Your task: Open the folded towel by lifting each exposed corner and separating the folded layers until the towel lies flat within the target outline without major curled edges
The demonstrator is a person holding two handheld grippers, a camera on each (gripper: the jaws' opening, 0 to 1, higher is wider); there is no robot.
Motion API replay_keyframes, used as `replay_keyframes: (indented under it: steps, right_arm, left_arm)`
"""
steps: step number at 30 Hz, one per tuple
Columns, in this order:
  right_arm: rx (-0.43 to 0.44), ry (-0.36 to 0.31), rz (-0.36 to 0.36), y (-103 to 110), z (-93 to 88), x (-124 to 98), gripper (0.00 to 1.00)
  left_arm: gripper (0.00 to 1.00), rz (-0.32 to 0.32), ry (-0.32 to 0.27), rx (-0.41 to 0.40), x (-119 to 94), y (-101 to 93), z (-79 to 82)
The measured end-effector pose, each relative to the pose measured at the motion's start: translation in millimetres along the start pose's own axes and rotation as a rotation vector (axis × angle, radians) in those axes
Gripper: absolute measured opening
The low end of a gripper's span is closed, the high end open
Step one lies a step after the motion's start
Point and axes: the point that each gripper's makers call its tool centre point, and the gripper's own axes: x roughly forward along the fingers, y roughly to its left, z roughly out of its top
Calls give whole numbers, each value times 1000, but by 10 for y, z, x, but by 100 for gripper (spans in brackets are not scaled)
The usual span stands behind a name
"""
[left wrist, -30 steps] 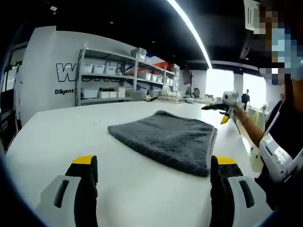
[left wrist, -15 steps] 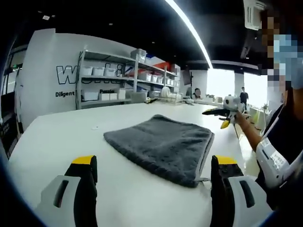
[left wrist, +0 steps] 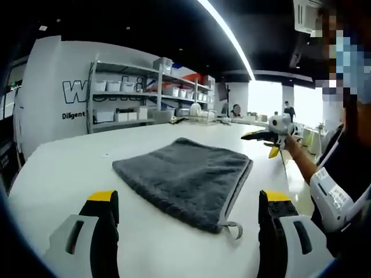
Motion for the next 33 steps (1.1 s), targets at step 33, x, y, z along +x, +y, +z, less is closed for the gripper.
replay_keyframes:
  steps: [33]
  right_arm:
    - [-27, 80, -42, -42, 104, 175, 99]
  left_arm:
    - [98, -27, 27, 10, 228, -169, 67]
